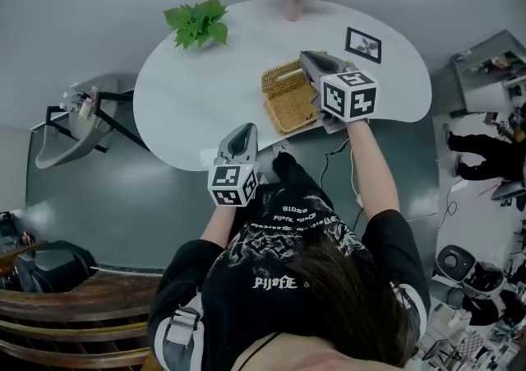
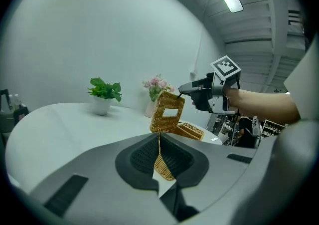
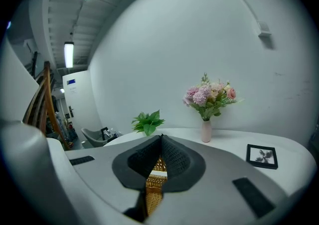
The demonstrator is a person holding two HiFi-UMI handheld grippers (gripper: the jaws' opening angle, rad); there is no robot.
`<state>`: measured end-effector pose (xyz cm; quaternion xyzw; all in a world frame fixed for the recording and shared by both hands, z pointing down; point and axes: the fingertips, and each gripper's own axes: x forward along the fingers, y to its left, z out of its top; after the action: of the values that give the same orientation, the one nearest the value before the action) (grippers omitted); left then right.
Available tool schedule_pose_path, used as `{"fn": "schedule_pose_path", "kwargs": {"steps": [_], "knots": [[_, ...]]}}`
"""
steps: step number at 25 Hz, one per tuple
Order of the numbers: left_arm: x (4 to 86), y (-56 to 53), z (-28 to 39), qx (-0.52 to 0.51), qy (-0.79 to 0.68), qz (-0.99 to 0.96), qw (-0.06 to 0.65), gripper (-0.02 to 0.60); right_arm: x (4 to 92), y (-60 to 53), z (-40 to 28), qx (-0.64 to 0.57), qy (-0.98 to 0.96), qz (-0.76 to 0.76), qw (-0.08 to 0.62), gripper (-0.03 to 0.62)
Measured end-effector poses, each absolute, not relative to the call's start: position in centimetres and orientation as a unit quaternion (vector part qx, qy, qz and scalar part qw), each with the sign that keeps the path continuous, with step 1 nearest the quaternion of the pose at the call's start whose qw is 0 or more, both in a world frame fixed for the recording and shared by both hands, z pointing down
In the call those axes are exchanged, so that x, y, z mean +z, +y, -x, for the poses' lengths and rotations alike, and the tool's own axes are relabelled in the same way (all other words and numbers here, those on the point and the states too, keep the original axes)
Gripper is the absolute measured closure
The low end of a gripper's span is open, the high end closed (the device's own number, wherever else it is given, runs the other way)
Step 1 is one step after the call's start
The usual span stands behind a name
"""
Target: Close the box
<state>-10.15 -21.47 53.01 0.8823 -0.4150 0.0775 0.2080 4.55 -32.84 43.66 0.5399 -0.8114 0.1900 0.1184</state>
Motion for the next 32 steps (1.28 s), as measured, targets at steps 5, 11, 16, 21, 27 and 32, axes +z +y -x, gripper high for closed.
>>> {"fn": "schedule_pose_path", "kwargs": {"steps": [5,11,16,21,27,32], "knots": [[53.1,-20.7,9.6,0.082,-0.405,-0.887,0.208,0.554,43.7,-31.4,-5.1,0.191,-0.809,-0.544,0.110,0.559],[53.2,-20.3,9.2,0.086,-0.409,-0.885,0.205,0.554,43.8,-30.2,-5.3,0.184,-0.812,-0.541,0.119,0.559],[53.2,-19.9,8.9,0.088,-0.425,-0.878,0.203,0.554,43.9,-29.2,-5.6,0.186,-0.818,-0.532,0.116,0.559],[53.3,-18.7,8.1,0.091,-0.446,-0.865,0.211,0.554,44.1,-27.8,-6.0,0.193,-0.825,-0.520,0.113,0.559],[52.8,-15.8,6.9,0.089,-0.470,-0.854,0.207,0.554,44.8,-25.2,-6.4,0.201,-0.833,-0.504,0.113,0.559],[53.2,-13.7,6.2,0.101,-0.487,-0.843,0.208,0.554,45.8,-23.8,-6.8,0.204,-0.834,-0.498,0.121,0.559]]}}
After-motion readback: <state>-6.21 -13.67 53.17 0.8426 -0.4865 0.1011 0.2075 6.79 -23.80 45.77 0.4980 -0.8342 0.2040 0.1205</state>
